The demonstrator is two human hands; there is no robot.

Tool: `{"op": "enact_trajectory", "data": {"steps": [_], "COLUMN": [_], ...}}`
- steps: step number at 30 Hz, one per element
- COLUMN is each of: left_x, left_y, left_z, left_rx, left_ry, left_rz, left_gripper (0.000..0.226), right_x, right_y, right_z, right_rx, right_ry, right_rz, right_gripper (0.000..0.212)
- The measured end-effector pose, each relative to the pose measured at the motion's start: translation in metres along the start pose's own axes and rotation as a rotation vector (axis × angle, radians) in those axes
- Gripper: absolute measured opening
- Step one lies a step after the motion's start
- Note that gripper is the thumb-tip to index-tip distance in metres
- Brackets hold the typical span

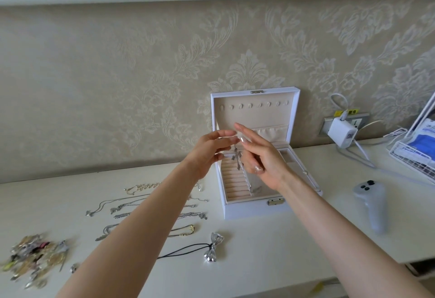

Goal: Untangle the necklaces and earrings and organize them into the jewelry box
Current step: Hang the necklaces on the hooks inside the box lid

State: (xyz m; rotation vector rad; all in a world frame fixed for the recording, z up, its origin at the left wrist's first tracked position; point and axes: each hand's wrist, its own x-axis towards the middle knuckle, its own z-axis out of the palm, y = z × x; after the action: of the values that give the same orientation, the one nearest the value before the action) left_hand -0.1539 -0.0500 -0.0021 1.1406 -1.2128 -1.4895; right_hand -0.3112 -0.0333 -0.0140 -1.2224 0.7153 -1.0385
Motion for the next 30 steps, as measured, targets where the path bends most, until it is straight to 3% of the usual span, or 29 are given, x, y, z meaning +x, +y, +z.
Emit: {"op": "enact_trajectory", "data": {"steps": [4, 8, 12, 15, 21, 25, 30], "left_x": [0.005, 0.015, 0.027, 0.039, 0.058, 0.072, 0.076], "left_y": [0.009, 0.022, 0.037, 0.042, 0.042, 0.039, 0.038], "left_z": [0.002, -0.001, -0.007, -0.010, -0.010, -0.019, -0.025], "left_rx": [-0.036, 0.121, 0.327, 0.410, 0.505, 0.665, 0.711], "left_ry": [-0.038, 0.046, 0.022, -0.002, -0.091, -0.007, -0.011], "left_rz": [-0.011, 0.068, 0.143, 0.129, 0.189, 0.365, 0.375], "left_gripper": [0.017, 0.014, 0.016, 0.016, 0.013, 0.017, 0.011], "right_x": [0.003, 0.011, 0.023, 0.035, 0.070, 0.084, 0.090], "right_y": [0.008, 0.012, 0.013, 0.012, -0.004, -0.006, -0.005], "right_z": [-0.001, -0.004, -0.009, -0.012, -0.009, -0.010, -0.010], "right_rx": [0.108, 0.198, -0.019, -0.201, -0.135, -0.133, -0.207], "right_ry": [0.045, 0.229, 0.414, 0.543, 0.352, 0.338, 0.302], "right_rz": [-0.025, -0.004, 0.141, 0.089, 0.033, 0.020, 0.003], "right_gripper": [0.039, 0.024, 0.013, 0.026, 0.024, 0.018, 0.011]}}
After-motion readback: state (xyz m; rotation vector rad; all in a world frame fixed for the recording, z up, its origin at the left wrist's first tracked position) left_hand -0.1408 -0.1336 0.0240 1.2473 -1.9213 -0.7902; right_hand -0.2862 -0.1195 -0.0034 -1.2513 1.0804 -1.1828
